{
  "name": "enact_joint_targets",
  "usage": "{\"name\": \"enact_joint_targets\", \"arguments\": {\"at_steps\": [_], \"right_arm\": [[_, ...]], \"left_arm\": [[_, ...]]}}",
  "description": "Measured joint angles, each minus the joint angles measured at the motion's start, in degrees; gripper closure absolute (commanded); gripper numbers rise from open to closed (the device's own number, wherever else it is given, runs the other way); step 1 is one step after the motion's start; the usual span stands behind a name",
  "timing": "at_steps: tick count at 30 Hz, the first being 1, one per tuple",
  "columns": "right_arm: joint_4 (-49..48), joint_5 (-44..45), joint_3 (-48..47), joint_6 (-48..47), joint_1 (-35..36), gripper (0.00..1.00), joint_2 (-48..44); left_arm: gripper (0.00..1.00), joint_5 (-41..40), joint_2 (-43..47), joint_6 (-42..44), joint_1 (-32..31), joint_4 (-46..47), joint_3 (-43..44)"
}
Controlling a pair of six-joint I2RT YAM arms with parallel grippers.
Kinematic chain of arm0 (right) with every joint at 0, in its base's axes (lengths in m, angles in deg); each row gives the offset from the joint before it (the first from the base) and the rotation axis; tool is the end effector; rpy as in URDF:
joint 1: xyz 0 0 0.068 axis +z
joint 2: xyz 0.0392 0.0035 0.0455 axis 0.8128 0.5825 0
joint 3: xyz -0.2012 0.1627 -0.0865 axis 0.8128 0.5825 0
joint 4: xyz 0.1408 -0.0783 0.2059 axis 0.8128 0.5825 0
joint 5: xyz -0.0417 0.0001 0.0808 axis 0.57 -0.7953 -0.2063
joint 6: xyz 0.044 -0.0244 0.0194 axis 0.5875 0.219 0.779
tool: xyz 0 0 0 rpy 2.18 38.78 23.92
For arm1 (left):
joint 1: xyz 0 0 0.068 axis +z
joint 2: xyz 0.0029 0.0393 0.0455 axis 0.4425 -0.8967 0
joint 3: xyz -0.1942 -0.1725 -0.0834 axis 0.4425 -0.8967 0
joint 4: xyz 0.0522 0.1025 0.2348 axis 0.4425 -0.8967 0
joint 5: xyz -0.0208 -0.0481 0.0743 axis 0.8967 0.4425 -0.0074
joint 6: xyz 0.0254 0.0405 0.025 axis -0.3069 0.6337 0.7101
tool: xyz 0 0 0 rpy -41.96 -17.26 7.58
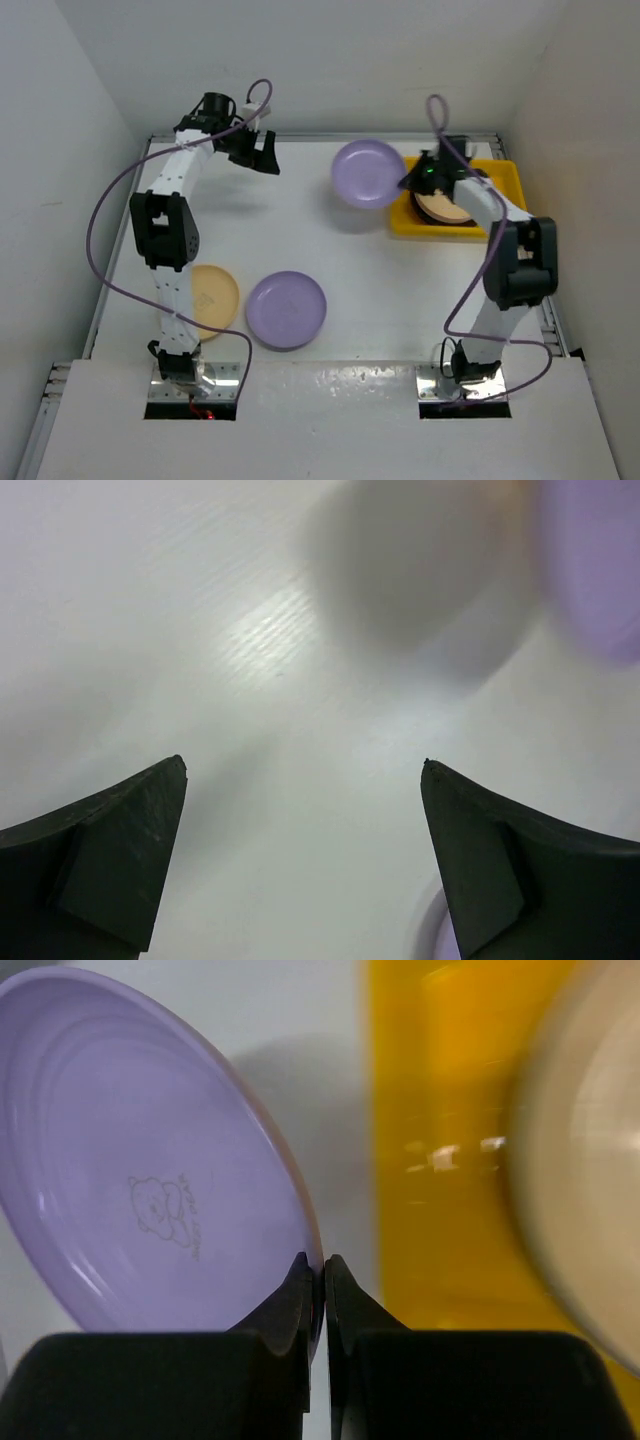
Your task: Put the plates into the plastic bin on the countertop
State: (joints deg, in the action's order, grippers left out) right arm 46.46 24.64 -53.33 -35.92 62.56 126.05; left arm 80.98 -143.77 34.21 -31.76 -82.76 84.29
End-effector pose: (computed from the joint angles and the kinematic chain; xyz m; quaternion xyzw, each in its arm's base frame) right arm 0.4134 0.0675 0.2167 0.1856 0.8867 0.2520 0.3403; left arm 0.4799 -0.0672 0.2870 0.2099 0.8813 -0.2860 0.3123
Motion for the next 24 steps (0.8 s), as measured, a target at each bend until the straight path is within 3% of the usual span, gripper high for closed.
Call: {"name": "enact_joint_targets", "arguments": {"at_steps": [6, 9, 13, 14, 15, 18, 20, 24], "right_arm": [[1.9, 3.2, 6.4, 1.9, -20.1, 1.00, -13.4], [3.4, 5.0, 8.0, 2.0, -24.0, 1.00, -16.4], [6.7, 5.4, 7.0, 1.4, -25.4, 0.90, -12.9], [7.5, 5.9, 6.2, 1.2, -25.5, 0.83, -11.3], [7.9, 6.5, 5.6, 0.9, -25.6, 0.68, -9.5], [9.4, 8.5, 3.2, -0.3, -25.7, 0.39, -4.6], [10.5, 9.5, 1.7, -1.0, -25.7, 0.31, -2.9], [12.5, 13.4, -3.4, -4.5, -24.8, 0.25, -0.6]], "left_arm": [[0.00, -4.4, 0.0, -0.2, 4.9, 0.0, 0.0], [0.00, -5.8, 0.0, -0.3, 6.5, -0.1, 0.0], [0.00, -6.5, 0.0, -0.2, 6.9, -0.1, 0.0], [0.00, -6.5, 0.0, -0.1, 6.8, -0.1, 0.0], [0.00, -6.6, 0.0, -0.1, 6.7, -0.1, 0.0], [0.00, -6.9, 0.0, -0.1, 6.6, -0.2, 0.0], [0.00, -7.1, 0.0, 0.0, 6.6, -0.2, 0.0], [0.00, -7.5, 0.1, 0.3, 6.6, -0.2, 0.0]]}}
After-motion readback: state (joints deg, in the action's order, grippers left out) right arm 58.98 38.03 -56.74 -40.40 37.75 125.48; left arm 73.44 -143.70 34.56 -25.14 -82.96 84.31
